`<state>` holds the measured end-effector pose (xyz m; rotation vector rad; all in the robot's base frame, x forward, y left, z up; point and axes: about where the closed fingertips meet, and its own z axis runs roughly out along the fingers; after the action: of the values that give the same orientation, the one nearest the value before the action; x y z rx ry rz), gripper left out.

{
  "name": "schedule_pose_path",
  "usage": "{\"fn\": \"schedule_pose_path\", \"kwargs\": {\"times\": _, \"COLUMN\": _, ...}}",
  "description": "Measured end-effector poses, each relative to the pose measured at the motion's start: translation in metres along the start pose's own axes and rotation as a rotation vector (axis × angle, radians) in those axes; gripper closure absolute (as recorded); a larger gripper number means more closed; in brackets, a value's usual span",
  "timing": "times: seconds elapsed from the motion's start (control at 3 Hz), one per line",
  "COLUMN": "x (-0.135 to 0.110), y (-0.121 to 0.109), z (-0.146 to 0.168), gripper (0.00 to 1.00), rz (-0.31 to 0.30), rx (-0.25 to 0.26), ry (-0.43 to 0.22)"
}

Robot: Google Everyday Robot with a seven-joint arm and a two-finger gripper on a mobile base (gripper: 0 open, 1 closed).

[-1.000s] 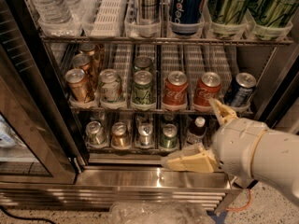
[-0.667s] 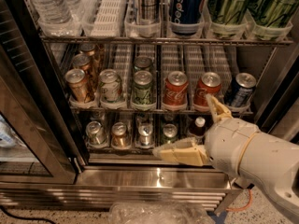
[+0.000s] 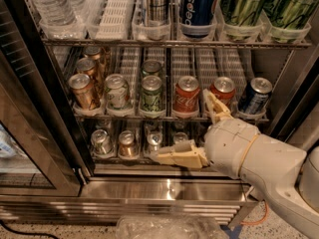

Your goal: Pick orange can from middle shelf of fridge

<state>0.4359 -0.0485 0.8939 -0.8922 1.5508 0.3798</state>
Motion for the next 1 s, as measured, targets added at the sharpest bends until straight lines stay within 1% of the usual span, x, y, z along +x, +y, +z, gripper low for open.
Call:
{"fn": "schedule_pose_path", "kwargs": {"times": 0.33, "x": 0.0, "y": 0.0, "z": 0.0, "gripper": 0.0, "rz": 0.0, "rx": 0.0, "ry": 0.0}}
{"fn": "schedule_pose_path", "kwargs": {"times": 0.67, "x": -0.001, "y": 0.017, "z": 0.017, "gripper": 0.0, "rz": 0.045, "rx": -0.004, "ry": -0.006}}
{"fn": "schedule_pose_path", "kwargs": {"times": 1.0, "x": 0.011, "y": 0.029, "z": 0.03, "gripper": 0.0, "rz": 0.116, "rx": 0.041, "ry": -0.014}}
